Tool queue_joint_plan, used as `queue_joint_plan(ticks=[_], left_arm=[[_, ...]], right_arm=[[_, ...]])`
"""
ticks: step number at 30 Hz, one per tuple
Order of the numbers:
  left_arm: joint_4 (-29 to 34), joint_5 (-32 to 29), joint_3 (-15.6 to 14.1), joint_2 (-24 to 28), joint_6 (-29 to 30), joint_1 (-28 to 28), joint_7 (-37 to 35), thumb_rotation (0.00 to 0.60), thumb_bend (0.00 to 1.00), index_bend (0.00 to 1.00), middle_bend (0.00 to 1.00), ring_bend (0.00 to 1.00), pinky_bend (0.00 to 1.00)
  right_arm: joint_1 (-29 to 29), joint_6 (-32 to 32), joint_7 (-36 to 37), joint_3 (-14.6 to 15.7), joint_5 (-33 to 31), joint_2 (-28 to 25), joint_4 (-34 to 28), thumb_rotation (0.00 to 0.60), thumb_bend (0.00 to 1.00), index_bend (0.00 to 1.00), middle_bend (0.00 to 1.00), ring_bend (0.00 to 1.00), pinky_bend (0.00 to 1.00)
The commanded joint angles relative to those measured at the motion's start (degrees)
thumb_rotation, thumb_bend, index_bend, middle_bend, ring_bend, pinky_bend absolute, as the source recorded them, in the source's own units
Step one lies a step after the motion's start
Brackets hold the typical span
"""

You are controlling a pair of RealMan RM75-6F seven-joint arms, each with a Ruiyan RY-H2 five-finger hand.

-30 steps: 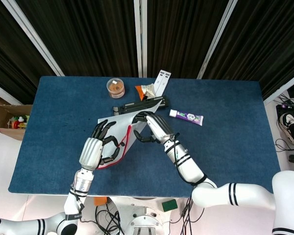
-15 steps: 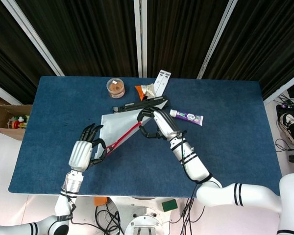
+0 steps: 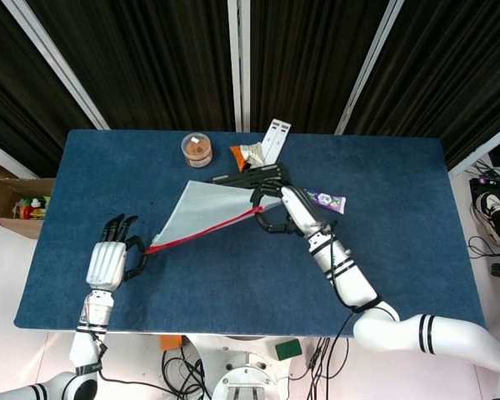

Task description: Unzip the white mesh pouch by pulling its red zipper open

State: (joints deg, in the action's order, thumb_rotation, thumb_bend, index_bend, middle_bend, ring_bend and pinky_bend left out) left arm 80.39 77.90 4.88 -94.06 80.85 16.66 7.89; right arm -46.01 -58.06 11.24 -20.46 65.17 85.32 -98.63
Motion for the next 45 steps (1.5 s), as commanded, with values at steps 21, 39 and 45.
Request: queue_joint_plan(ticks=[21,39,45], left_arm=[[7.9,2.41,-0.42,6.95,-0.48,-2.22,-4.24,0.6,0.16,0.25,0.08,0.0,0.08],[11.84,5.16,2.07,15.58,6.14,-4.63,-0.8,0.6,0.12,0.25,0.08,0.0,0.08],[11.34,3.48,2.89,19.07,7.56,-6.19,0.72,0.6,0.12,0.26,0.08,0.0,0.09]], right_arm=[[3.19,4.14,3.17,10.8,8.88,2.49,5.27,0.6,0.56,0.73,0.41,0.21,0.22],[4.58,15.3,-5.87,20.85,4.27,-15.81,-5.75,0.6,0.01,0.0,0.0,0.0,0.0],[12.23,3.83,-0.99,20.36,6.28,-22.02,-7.18,0.6,0.0,0.0,0.01,0.0,0.0]])
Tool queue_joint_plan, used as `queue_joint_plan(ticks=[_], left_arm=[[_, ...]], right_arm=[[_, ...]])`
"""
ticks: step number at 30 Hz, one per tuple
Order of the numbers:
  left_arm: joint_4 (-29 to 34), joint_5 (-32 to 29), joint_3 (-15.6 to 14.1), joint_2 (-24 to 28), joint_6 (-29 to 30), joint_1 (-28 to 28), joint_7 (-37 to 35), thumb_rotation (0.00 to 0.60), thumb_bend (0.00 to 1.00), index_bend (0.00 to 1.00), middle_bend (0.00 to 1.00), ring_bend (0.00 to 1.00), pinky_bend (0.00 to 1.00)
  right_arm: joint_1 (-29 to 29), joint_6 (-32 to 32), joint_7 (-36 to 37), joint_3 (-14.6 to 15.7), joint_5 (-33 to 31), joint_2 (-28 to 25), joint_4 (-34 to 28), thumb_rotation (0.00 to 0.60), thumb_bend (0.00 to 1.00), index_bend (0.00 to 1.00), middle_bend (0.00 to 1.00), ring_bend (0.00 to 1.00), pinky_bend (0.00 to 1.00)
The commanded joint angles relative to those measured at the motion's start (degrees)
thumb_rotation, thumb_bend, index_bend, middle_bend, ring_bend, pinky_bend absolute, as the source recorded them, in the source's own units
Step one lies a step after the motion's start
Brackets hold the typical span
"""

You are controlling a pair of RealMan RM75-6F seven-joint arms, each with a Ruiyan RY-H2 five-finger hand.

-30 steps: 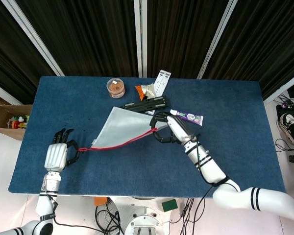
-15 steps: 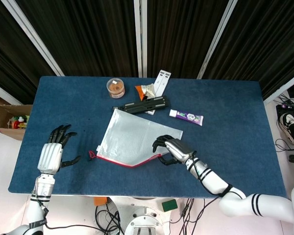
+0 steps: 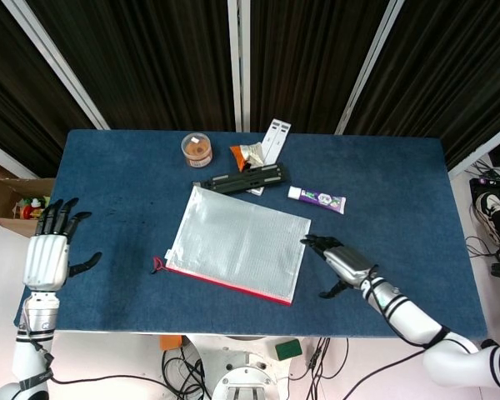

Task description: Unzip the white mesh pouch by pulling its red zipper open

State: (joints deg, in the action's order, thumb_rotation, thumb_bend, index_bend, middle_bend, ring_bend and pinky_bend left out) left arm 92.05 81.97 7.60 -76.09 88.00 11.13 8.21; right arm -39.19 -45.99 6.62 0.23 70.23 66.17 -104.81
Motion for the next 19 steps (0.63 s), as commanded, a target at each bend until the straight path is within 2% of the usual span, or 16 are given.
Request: queue_joint_plan(ticks=[1,2,4,7,12,15,19], left_arm=[[-0.43,-0.85,0.06,1.69,0.4,-0.95,0.63,0.6,0.12,0.26,0.09,0.0,0.09],[-0.59,-0.92,-0.3,2.6,0.22,-1.27,0.95,0.6,0.12,0.26,0.1,0.0,0.09],[-0.97,-0.57,-1.1,4.11,-0.12,-1.74,1.21,0.6,0.12,0.27,0.1,0.0,0.09],[-0.61,-0.67,-2.53,6.57,-0.65,-2.95,1.18,0.6,0.12,0.28,0.1,0.0,0.08],[3.4,-0.32,-5.24,10.15,-0.62,-5.7,-1.99,0.6,0.12,0.28,0.12,0.0,0.09],[5.56,0.33,-6.21,10.63,1.31,-7.52,-1.91,0.6,0.12,0.28,0.12,0.0,0.09],[6.41,2.66,-7.33,9.06,5.07,-9.86,-0.22,0.6,0.12,0.28,0.12,0.0,0.09]], right_arm=[[7.19,-11.63,4.46,-0.75,1.98,-2.96,-0.44,0.6,0.01,0.0,0.03,0.0,0.02],[9.43,-15.9,5.01,-1.03,3.21,-3.04,0.73,0.6,0.03,0.0,0.06,0.0,0.05],[12.54,-21.6,4.31,-1.2,4.21,-3.31,2.71,0.6,0.17,0.05,0.14,0.03,0.14],[16.97,-29.31,0.2,-1.58,3.62,-3.66,5.31,0.6,0.31,0.1,0.18,0.08,0.21],[23.82,-39.58,-1.88,-1.04,5.71,-3.58,7.55,0.6,0.32,0.1,0.17,0.08,0.19],[26.74,-41.91,-0.1,0.32,7.94,-3.95,7.95,0.6,0.32,0.1,0.16,0.06,0.17],[28.95,-41.99,2.75,2.33,11.29,-4.56,8.62,0.6,0.32,0.08,0.14,0.02,0.09]])
